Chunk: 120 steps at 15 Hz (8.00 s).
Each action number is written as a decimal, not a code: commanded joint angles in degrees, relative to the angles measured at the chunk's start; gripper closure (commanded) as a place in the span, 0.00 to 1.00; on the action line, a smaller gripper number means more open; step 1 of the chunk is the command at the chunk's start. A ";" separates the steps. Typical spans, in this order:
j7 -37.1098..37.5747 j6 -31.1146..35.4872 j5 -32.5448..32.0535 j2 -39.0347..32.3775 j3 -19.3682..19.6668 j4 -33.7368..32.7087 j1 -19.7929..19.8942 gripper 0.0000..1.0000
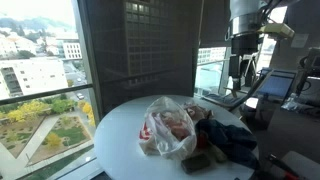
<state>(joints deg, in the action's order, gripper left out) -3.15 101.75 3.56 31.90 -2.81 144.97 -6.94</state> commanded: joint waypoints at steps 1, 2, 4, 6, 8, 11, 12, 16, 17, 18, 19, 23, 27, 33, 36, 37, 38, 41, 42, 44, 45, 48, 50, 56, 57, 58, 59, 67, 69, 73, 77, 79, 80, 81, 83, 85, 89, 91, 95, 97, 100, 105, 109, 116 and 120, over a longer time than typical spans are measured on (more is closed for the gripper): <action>-0.14 -0.06 0.15 -0.03 -0.33 -0.25 0.36 0.00; -0.14 -0.06 0.15 0.01 -0.33 -0.45 0.36 0.00; -0.14 -0.06 0.15 0.13 -0.33 -0.61 0.37 0.00; -0.14 -0.06 0.15 0.16 -0.33 -0.60 0.36 0.00; -0.14 -0.06 0.15 0.16 -0.33 -0.61 0.36 0.00; -0.14 -0.06 0.15 0.16 -0.32 -0.61 0.37 0.00; -0.14 -0.06 0.15 0.16 -0.32 -0.61 0.37 0.00; -0.14 -0.06 0.15 0.16 -0.32 -0.61 0.36 0.00; -0.65 3.10 0.13 -1.50 -0.42 -1.13 0.21 0.00; 0.25 6.09 0.85 -2.89 -0.13 -1.18 0.65 0.00; 0.03 9.68 1.76 -4.99 0.57 -1.43 0.85 0.00; 0.28 20.42 0.72 -16.84 1.12 -3.33 1.86 0.00; 2.97 25.07 -1.42 -30.40 -0.87 -10.32 1.57 0.00; 4.52 22.24 -1.82 -45.10 -2.60 -23.29 0.44 0.00; 4.53 22.29 -2.94 -49.87 -2.55 -27.56 -0.11 0.00; 4.50 22.40 -2.69 -51.57 -2.58 -29.09 -0.09 0.00; 4.93 22.47 -3.36 -53.02 -2.41 -30.34 -0.33 0.00; 7.24 21.95 -10.17 -57.81 -0.71 -33.92 -1.85 0.00; 8.24 21.24 -12.26 -59.30 -0.15 -35.07 -2.32 0.00; 9.00 19.64 -14.41 -61.78 0.00 -36.64 -3.18 0.00; 9.12 18.92 -14.80 -62.82 -0.28 -37.30 -3.64 0.00; 8.91 16.55 -14.82 -65.16 -1.20 -39.09 -5.13 0.00; 9.46 14.73 -15.33 -65.99 -1.25 -40.27 -6.54 0.00; 8.60 14.16 -16.80 -67.73 -1.00 -42.99 -8.03 0.00; 8.26 14.79 -17.24 -68.38 -0.86 -43.56 -7.83 0.00; 8.10 15.17 -18.26 -68.94 -0.65 -44.11 -7.89 0.00; 7.74 15.28 -19.47 -69.58 -0.42 -44.78 -8.05 0.00; 3.70 16.50 -21.76 -74.28 -1.21 -48.44 -7.87 0.00; 2.06 16.88 -21.01 -74.51 -2.02 -47.92 -7.54 0.00; -1.55 17.23 -19.90 -74.83 -4.05 -47.23 -7.39 0.00; -5.96 17.71 -21.49 -75.24 -4.73 -47.41 -7.54 0.00; -8.42 18.29 -20.95 -75.50 -5.23 -47.67 -6.88 0.00; -9.77 18.98 -21.11 -75.63 -5.33 -47.72 -6.65 0.00; -11.27 19.78 -21.27 -75.75 -5.44 -47.77 -6.37 0.00; -14.76 20.89 -20.75 -76.26 -6.01 -48.09 -5.41 0.00; -18.03 21.68 -19.11 -76.82 -7.17 -48.27 -4.00 0.00; -22.61 23.41 -16.64 -77.52 -9.35 -47.55 -1.91 0.00; -24.17 24.07 -15.80 -78.19 -9.89 -47.58 -1.20 0.00; -25.57 25.30 -16.41 -79.25 -9.31 -47.50 -0.80 0.00; -25.29 25.83 -16.78 -79.82 -8.76 -47.73 -0.71 0.25; -24.07 24.53 -16.09 -79.23 -8.83 -47.24 -0.73 0.42; -18.99 22.06 -15.61 -76.18 -7.87 -44.70 -1.72 0.53; -12.70 22.87 -16.92 -72.12 -6.24 -42.77 -2.82 0.53; -0.90 16.86 -12.67 -58.17 -5.34 -35.83 -2.53 0.53; 2.93 10.20 -4.51 -48.64 -5.03 -28.90 0.11 0.53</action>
<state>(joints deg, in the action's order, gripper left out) -2.93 114.12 -6.14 -25.50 -8.40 108.44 -8.69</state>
